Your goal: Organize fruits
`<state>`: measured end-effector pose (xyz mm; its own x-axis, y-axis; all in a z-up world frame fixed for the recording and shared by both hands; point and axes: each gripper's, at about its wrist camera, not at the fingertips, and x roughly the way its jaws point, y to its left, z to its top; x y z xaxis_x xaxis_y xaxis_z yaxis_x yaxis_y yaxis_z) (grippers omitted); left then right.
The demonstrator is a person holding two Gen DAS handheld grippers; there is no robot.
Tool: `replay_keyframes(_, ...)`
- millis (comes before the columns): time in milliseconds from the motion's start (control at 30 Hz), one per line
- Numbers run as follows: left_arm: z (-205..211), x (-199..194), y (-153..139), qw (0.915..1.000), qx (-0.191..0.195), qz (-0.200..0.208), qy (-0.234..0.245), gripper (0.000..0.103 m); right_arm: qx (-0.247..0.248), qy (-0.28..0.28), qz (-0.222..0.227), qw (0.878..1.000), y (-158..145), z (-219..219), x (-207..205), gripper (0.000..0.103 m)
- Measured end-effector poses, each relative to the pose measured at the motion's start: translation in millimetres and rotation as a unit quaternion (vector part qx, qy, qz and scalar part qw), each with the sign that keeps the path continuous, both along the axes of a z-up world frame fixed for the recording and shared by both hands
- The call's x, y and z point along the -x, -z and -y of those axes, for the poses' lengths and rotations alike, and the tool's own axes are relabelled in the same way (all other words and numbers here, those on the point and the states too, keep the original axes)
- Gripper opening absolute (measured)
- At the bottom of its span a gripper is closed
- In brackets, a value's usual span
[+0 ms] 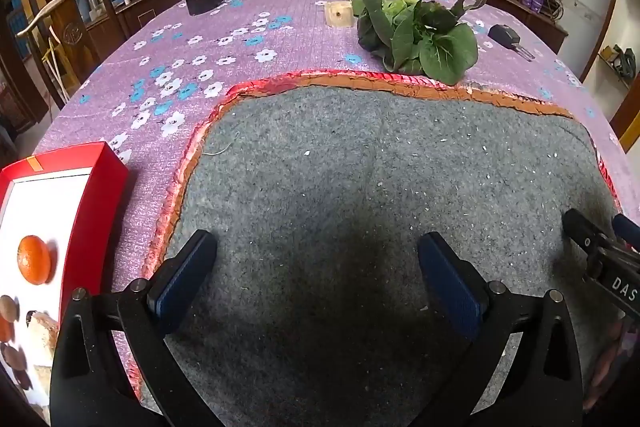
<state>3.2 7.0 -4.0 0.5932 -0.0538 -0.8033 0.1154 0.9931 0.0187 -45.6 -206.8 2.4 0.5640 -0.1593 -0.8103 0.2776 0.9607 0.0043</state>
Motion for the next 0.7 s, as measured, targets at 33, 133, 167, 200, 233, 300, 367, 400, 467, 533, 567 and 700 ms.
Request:
replay_keyframes(33, 0, 0, 0, 1.0, 0.0, 0.0, 0.0, 0.103, -0.005, -0.001, -0.001, 1.0, 0, 0, 0, 0.103)
replay_keyframes(133, 0, 0, -1, 1.0, 0.0, -0.001, 0.0, 0.103, 0.0, -0.013, -0.003, 1.0, 1, -1, -2, 0.103)
replay_keyframes(167, 0, 0, -1, 1.0, 0.001, -0.002, 0.0, 0.103, 0.001, -0.018, -0.003, 1.0, 1, -1, -4, 0.103)
replay_keyframes(200, -1, 0, -1, 1.0, 0.0, -0.001, 0.0, 0.103, 0.003, -0.024, -0.002, 1.0, 0, -3, 0, 0.103)
replay_keyframes(233, 0, -1, -1, 1.0, 0.001, -0.002, 0.0, 0.103, 0.002, -0.031, 0.0, 1.0, 2, -3, 1, 0.103)
replay_keyframes(300, 0, -1, -1, 1.0, 0.001, -0.002, 0.0, 0.103, -0.002, -0.051, 0.002, 0.999, 1, 4, 8, 0.103)
replay_keyframes(367, 0, -1, -1, 1.0, 0.001, -0.002, 0.0, 0.103, -0.003, -0.078, 0.006, 0.997, 2, 14, 19, 0.103)
replay_keyframes(400, 0, -1, -1, 1.0, 0.001, -0.002, 0.0, 0.103, -0.001, -0.096, 0.007, 0.995, 2, 8, 20, 0.103)
replay_keyframes(467, -1, -1, -1, 1.0, 0.001, -0.002, 0.0, 0.103, 0.0, -0.11, 0.008, 0.994, 2, 8, 18, 0.103)
replay_keyframes(533, -1, -1, -1, 1.0, 0.001, -0.002, 0.0, 0.103, 0.008, -0.109, 0.01, 0.994, 2, 5, 19, 0.103)
replay_keyframes(567, -1, -1, -1, 1.0, 0.001, -0.002, 0.0, 0.103, 0.007, -0.108, 0.011, 0.994, 3, 6, 17, 0.103)
replay_keyframes(700, -1, -1, -2, 1.0, 0.001, -0.002, 0.0, 0.103, 0.009, -0.096, 0.014, 0.995, 2, 1, 16, 0.103)
